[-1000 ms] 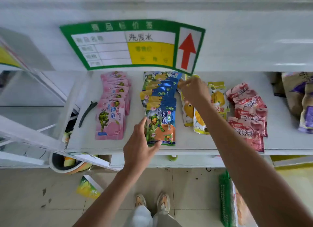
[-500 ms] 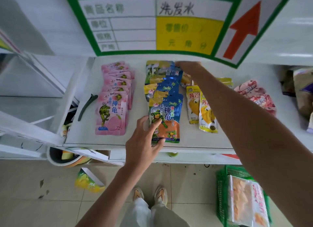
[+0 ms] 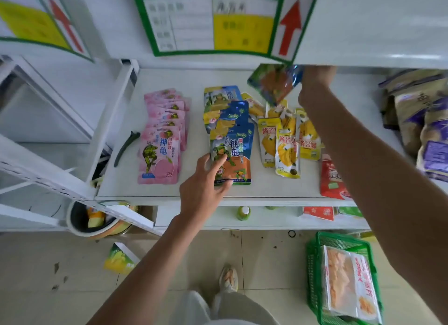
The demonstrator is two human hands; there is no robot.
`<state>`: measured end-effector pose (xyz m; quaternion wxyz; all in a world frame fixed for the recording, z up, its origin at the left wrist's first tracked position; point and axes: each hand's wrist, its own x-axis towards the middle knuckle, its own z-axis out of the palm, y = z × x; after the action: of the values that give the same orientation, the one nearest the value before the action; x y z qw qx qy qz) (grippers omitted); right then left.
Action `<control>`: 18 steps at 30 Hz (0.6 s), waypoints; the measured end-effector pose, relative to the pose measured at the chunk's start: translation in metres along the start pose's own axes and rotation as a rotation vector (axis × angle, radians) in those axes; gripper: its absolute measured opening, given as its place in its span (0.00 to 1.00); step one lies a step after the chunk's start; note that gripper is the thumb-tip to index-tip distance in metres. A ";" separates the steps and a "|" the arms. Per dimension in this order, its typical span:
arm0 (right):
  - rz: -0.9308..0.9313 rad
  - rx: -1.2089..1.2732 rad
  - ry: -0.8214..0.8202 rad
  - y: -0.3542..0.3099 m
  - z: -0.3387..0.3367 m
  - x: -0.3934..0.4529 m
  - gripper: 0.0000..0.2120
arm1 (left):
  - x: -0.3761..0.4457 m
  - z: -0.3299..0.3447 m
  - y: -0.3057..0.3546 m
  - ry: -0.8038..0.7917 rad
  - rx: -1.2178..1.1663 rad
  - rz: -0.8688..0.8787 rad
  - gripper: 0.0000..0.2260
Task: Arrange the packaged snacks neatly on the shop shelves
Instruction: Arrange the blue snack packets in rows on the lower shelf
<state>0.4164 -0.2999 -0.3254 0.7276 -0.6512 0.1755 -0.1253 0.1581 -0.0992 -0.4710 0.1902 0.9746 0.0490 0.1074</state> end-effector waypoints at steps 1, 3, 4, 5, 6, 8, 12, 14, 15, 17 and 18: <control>-0.030 0.007 -0.009 -0.009 -0.008 -0.013 0.05 | -0.002 -0.002 -0.001 -0.013 -0.021 0.001 0.31; -0.085 -0.116 -0.073 -0.013 -0.030 -0.042 0.05 | -0.005 -0.011 0.000 -0.027 -0.054 -0.003 0.32; -0.100 -0.197 -0.132 -0.013 -0.041 -0.060 0.07 | -0.006 -0.017 0.001 -0.019 -0.068 -0.017 0.32; -0.091 -0.236 -0.187 -0.015 -0.052 -0.082 0.06 | -0.006 -0.026 0.003 0.008 -0.090 -0.043 0.31; -0.092 -0.260 -0.224 -0.013 -0.063 -0.097 0.05 | -0.007 -0.035 0.006 0.041 -0.127 -0.070 0.29; -0.101 -0.324 -0.290 -0.012 -0.083 -0.130 0.06 | -0.011 -0.059 0.018 0.097 -0.266 -0.103 0.26; -0.097 -0.403 -0.455 -0.016 -0.105 -0.209 0.11 | -0.036 -0.120 0.054 -0.146 -0.803 -0.113 0.21; -0.100 -0.401 -0.481 -0.023 -0.108 -0.253 0.10 | -0.053 -0.143 0.064 -0.197 -0.979 -0.131 0.14; -0.125 -0.391 -0.480 -0.029 -0.110 -0.276 0.09 | -0.063 -0.153 0.067 -0.165 -0.992 -0.123 0.10; -0.159 -0.326 -0.484 -0.040 -0.119 -0.322 0.03 | -0.087 -0.171 0.066 -0.113 -1.028 -0.128 0.03; -0.157 -0.281 -0.501 -0.044 -0.127 -0.344 0.02 | -0.099 -0.180 0.065 -0.093 -1.064 -0.136 0.03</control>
<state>0.0533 -0.2785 -0.2619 0.6391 -0.7678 -0.0449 0.0088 0.0241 -0.1079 -0.3024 0.6663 0.7420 0.0421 0.0614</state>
